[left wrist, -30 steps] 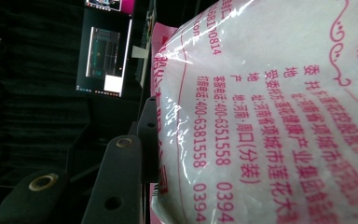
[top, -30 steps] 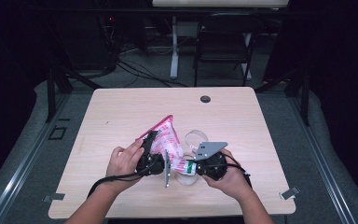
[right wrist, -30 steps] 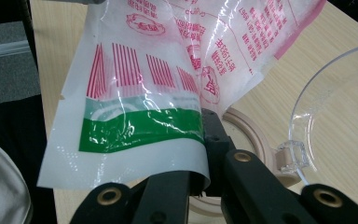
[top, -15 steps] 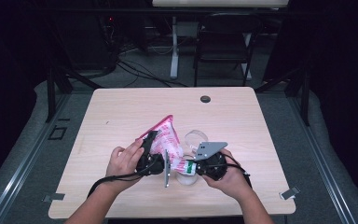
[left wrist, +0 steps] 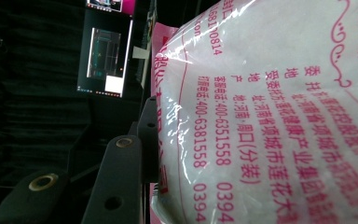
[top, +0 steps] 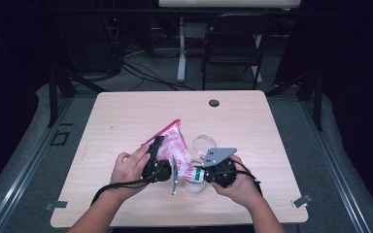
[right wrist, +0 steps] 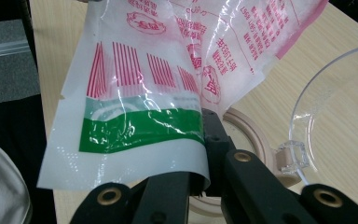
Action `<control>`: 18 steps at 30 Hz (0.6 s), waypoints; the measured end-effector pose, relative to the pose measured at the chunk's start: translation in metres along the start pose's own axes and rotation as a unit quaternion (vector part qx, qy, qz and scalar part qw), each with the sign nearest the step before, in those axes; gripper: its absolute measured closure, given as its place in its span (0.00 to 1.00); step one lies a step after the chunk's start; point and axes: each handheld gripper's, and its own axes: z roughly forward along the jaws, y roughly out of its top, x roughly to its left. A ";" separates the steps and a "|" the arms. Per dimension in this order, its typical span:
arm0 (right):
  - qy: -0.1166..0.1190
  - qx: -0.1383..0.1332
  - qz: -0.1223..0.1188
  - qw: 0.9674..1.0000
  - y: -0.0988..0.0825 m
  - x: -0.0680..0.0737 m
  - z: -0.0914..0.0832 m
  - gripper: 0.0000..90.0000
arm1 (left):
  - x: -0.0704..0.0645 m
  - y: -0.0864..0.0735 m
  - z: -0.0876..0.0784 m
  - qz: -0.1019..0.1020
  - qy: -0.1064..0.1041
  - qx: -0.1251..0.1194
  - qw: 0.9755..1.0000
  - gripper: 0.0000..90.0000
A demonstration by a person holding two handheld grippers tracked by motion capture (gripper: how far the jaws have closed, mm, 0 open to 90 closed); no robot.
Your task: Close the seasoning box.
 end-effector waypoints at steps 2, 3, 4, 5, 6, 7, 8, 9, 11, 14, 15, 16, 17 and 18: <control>0.000 0.000 0.000 1.000 0.000 0.000 0.000 1.00 | 0.000 0.000 0.000 0.001 0.000 0.002 1.000 0.71; -0.001 -0.001 0.001 1.000 0.000 0.000 0.000 1.00 | 0.000 0.000 0.000 0.001 0.000 0.002 1.000 0.71; -0.002 -0.001 0.001 1.000 0.000 0.000 0.000 1.00 | 0.000 0.000 0.000 0.001 0.000 0.002 1.000 0.71; -0.003 -0.003 0.002 1.000 0.000 0.001 0.000 1.00 | 0.000 0.000 -0.001 0.001 0.000 0.002 1.000 0.71; -0.002 -0.001 0.000 1.000 0.000 0.000 0.000 1.00 | 0.000 0.000 -0.001 0.001 0.000 0.002 1.000 0.71; -0.001 0.000 0.000 1.000 0.000 0.000 0.000 1.00 | 0.000 0.000 -0.001 0.001 0.001 0.001 1.000 0.71; -0.002 0.000 0.000 1.000 0.000 0.000 0.000 1.00 | 0.001 0.000 0.000 0.001 0.000 0.001 1.000 0.71; -0.001 0.000 0.000 1.000 0.000 0.000 0.000 1.00 | 0.001 0.000 0.000 0.001 0.000 0.002 1.000 0.71; -0.001 0.000 0.000 1.000 0.000 0.000 0.000 1.00 | 0.001 0.000 0.000 0.001 0.000 0.001 1.000 0.71; -0.001 0.000 0.000 1.000 0.000 0.000 0.000 1.00 | 0.000 0.000 0.000 0.002 0.000 0.001 1.000 0.71; -0.001 0.000 0.000 1.000 0.000 0.000 0.000 1.00 | 0.000 0.000 0.000 0.002 0.001 0.001 1.000 0.71; -0.001 0.000 0.000 1.000 0.000 0.000 0.000 1.00 | 0.000 0.000 -0.001 0.003 0.001 0.001 1.000 0.71; -0.001 0.000 0.000 1.000 0.000 0.000 0.000 1.00 | 0.000 0.001 -0.001 0.004 0.001 0.002 1.000 0.71; -0.002 0.000 0.000 1.000 0.000 0.000 0.000 1.00 | 0.000 0.001 -0.001 0.004 0.001 0.003 1.000 0.71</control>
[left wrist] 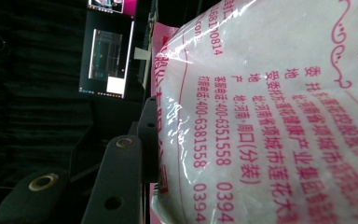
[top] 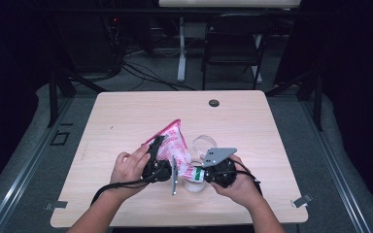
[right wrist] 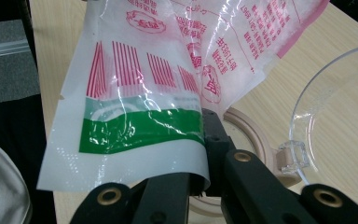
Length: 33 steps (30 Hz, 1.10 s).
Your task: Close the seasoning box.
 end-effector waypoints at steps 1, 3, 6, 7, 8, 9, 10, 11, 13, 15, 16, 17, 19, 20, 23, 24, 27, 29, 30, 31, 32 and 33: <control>0.000 0.000 0.000 1.000 0.000 0.000 0.000 1.00 | 0.000 0.000 0.000 0.000 0.000 0.000 1.000 0.71; 0.000 -0.001 0.001 1.000 0.000 0.000 0.001 1.00 | 0.000 0.000 0.000 0.000 0.002 -0.002 1.000 0.71; 0.001 -0.001 0.002 1.000 -0.001 0.000 0.001 1.00 | 0.000 0.000 0.001 0.000 0.001 -0.002 1.000 0.71; 0.001 -0.001 0.002 1.000 -0.001 0.000 0.001 1.00 | 0.000 0.000 0.001 -0.001 0.000 -0.002 1.000 0.71; 0.002 -0.001 0.002 1.000 -0.001 0.000 0.001 1.00 | 0.000 0.000 0.001 0.000 0.001 -0.003 1.000 0.71; 0.003 -0.001 0.003 1.000 -0.001 0.000 0.001 1.00 | 0.000 0.000 0.001 0.000 0.000 -0.001 1.000 0.71; 0.002 -0.001 0.003 1.000 -0.001 0.000 0.002 1.00 | -0.001 0.000 0.001 -0.001 0.000 -0.003 1.000 0.71; 0.002 0.000 0.003 1.000 -0.001 0.000 0.002 1.00 | 0.000 0.000 0.001 0.000 0.000 -0.001 1.000 0.71; 0.001 -0.001 0.003 1.000 -0.001 0.000 0.002 1.00 | 0.000 0.000 0.001 0.001 -0.001 -0.001 1.000 0.71; 0.001 0.000 0.002 1.000 -0.001 0.000 0.002 1.00 | 0.000 0.000 0.001 0.001 0.000 -0.001 1.000 0.71; 0.001 0.000 0.003 1.000 -0.001 0.000 0.002 1.00 | -0.001 0.000 0.001 -0.002 -0.003 0.000 1.000 0.71; 0.001 0.000 0.002 1.000 -0.001 0.000 0.002 1.00 | 0.000 0.000 0.001 0.000 -0.001 -0.001 1.000 0.71; 0.002 -0.001 0.003 1.000 -0.001 0.000 0.002 1.00 | 0.000 0.000 0.001 0.001 0.001 -0.003 1.000 0.71; 0.002 0.000 0.003 1.000 -0.001 0.000 0.002 1.00 | 0.000 0.000 0.001 0.001 0.001 -0.003 1.000 0.71; 0.000 0.001 0.001 1.000 -0.001 0.000 0.001 1.00 | 0.000 0.000 0.001 0.001 0.002 -0.003 1.000 0.71; 0.001 0.000 0.002 1.000 -0.001 0.000 0.002 1.00 | 0.000 0.000 0.001 0.002 0.002 -0.003 1.000 0.71; 0.001 0.000 0.002 1.000 -0.001 -0.001 0.001 1.00 | 0.000 0.001 0.001 0.002 0.003 -0.003 1.000 0.71; 0.001 0.000 0.001 1.000 -0.001 -0.001 0.001 1.00 | 0.000 0.001 0.001 0.002 0.002 -0.003 1.000 0.71; 0.002 -0.001 0.002 1.000 -0.001 0.000 0.002 1.00 | 0.000 0.001 0.000 0.003 0.003 -0.003 1.000 0.71; 0.003 -0.001 0.002 1.000 -0.001 -0.001 0.002 1.00 | 0.000 0.001 0.000 0.003 0.003 -0.003 1.000 0.71; 0.002 -0.001 0.003 1.000 -0.001 -0.001 0.002 1.00 | 0.001 0.001 0.000 0.003 0.003 -0.003 1.000 0.71; 0.002 -0.001 0.002 1.000 -0.001 -0.001 0.002 1.00 | 0.001 0.001 0.000 0.003 0.003 -0.003 1.000 0.71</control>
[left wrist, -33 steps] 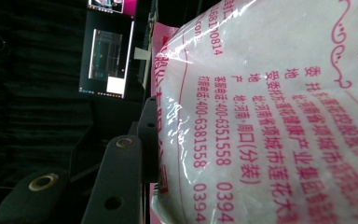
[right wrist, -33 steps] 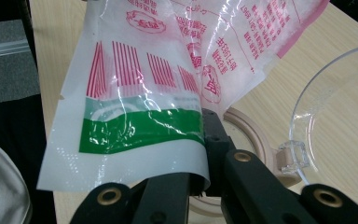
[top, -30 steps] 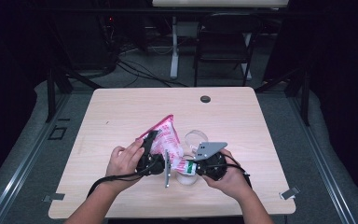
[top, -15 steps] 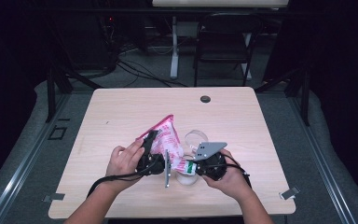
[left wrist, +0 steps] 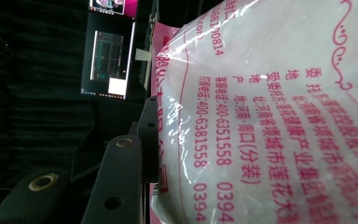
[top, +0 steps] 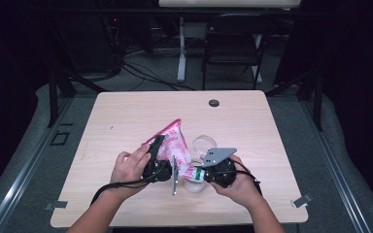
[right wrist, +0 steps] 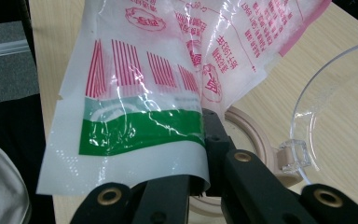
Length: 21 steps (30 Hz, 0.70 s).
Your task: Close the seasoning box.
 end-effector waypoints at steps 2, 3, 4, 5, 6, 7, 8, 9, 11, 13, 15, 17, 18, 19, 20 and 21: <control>-0.001 0.000 0.000 1.000 0.000 0.000 0.000 1.00 | 0.000 0.000 0.000 0.000 0.000 0.000 1.000 0.71; 0.000 0.000 0.000 1.000 0.000 0.000 0.000 1.00 | 0.000 0.000 0.000 0.000 0.001 0.000 1.000 0.71; 0.000 0.000 0.000 1.000 0.000 0.000 0.000 1.00 | 0.000 0.000 0.000 0.000 0.001 0.000 1.000 0.71; 0.000 0.000 0.000 1.000 0.000 0.000 0.000 1.00 | 0.000 0.000 0.000 0.000 0.001 0.000 1.000 0.71; 0.000 0.000 0.000 1.000 0.000 0.000 0.000 1.00 | 0.000 0.000 0.000 0.000 0.000 0.000 1.000 0.71; 0.000 0.000 0.000 1.000 0.000 0.000 0.000 1.00 | 0.000 0.000 0.000 0.001 0.000 0.000 1.000 0.71; 0.000 0.000 0.000 1.000 0.000 0.000 0.000 1.00 | 0.000 0.000 0.000 0.001 0.001 0.000 1.000 0.71; 0.000 -0.001 0.000 1.000 0.000 0.000 0.000 1.00 | 0.001 0.000 0.000 0.002 0.000 0.002 1.000 0.71; 0.001 -0.001 0.000 1.000 0.000 0.000 0.000 1.00 | 0.000 0.000 0.000 0.001 0.001 0.000 1.000 0.71; 0.000 -0.001 0.000 1.000 0.000 0.000 0.000 1.00 | 0.001 0.001 0.000 0.003 0.000 0.001 1.000 0.71; 0.000 -0.001 0.000 1.000 0.000 0.000 0.000 1.00 | 0.001 0.001 -0.001 0.004 0.001 0.002 1.000 0.71; 0.000 -0.001 0.000 1.000 0.000 0.000 0.000 1.00 | 0.001 0.001 -0.001 0.004 0.001 0.002 1.000 0.71; 0.000 -0.001 0.000 1.000 0.000 0.000 0.000 1.00 | 0.001 0.001 -0.001 0.004 0.001 0.002 1.000 0.71; 0.000 -0.001 0.000 1.000 0.000 0.000 0.000 1.00 | 0.001 0.001 -0.001 0.005 0.001 0.002 1.000 0.71; 0.001 -0.001 0.000 1.000 0.000 0.000 0.000 1.00 | 0.001 0.001 -0.001 0.005 0.001 0.002 1.000 0.71; 0.001 -0.001 0.000 1.000 0.000 0.000 0.000 1.00 | 0.001 0.001 -0.001 0.005 0.002 0.002 1.000 0.71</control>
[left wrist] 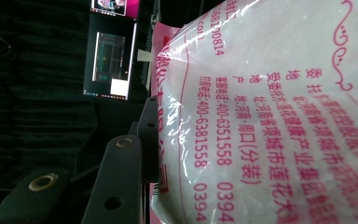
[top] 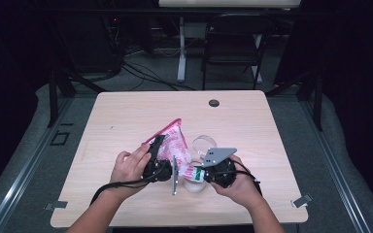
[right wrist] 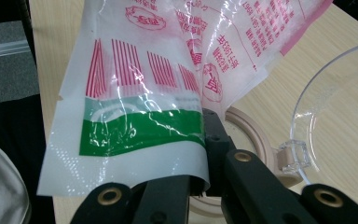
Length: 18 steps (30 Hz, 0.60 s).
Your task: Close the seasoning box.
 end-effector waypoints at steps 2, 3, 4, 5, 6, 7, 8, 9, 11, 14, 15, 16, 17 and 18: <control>0.000 0.000 0.000 1.000 0.000 0.000 0.000 1.00 | 0.000 0.000 0.000 0.000 0.000 0.000 1.000 0.71; 0.000 0.000 0.000 1.000 0.000 0.000 0.000 1.00 | 0.000 0.000 0.000 0.000 0.000 0.000 1.000 0.71; 0.000 0.000 0.000 1.000 0.000 0.000 0.000 1.00 | 0.000 0.000 0.000 0.001 0.000 0.000 1.000 0.71; -0.001 0.000 0.000 1.000 0.000 0.000 0.000 1.00 | 0.000 0.000 0.000 0.001 0.000 0.000 1.000 0.71; -0.001 0.000 0.000 1.000 0.000 0.000 0.000 1.00 | 0.000 0.000 0.000 0.001 0.000 0.000 1.000 0.71; -0.001 0.000 0.000 1.000 0.000 0.000 0.000 1.00 | 0.000 0.000 0.000 0.002 0.001 0.000 1.000 0.71; -0.001 0.000 0.000 1.000 0.000 0.000 0.000 1.00 | 0.000 0.000 0.000 0.002 0.001 0.000 1.000 0.71; -0.001 0.001 0.000 1.000 0.000 0.000 0.000 1.00 | 0.000 0.000 0.000 0.003 0.001 0.000 1.000 0.71; 0.000 0.000 0.000 1.000 0.000 0.000 0.000 1.00 | 0.000 0.000 0.000 0.003 0.001 0.000 1.000 0.71; -0.001 0.000 -0.001 1.000 0.000 0.000 0.000 1.00 | 0.001 0.000 -0.001 0.004 0.002 -0.001 1.000 0.71; 0.000 0.000 0.000 1.000 0.000 0.000 0.000 1.00 | 0.001 0.001 -0.001 0.004 0.002 -0.001 1.000 0.71; 0.001 0.000 0.000 1.000 0.000 0.000 0.000 1.00 | 0.001 0.001 -0.001 0.004 0.003 -0.002 1.000 0.71; 0.001 0.000 0.000 1.000 0.000 0.000 0.000 1.00 | 0.001 0.001 0.000 0.005 0.002 -0.002 1.000 0.71; 0.001 0.000 0.000 1.000 0.000 0.000 0.000 1.00 | 0.001 0.001 0.000 0.005 0.002 -0.002 1.000 0.71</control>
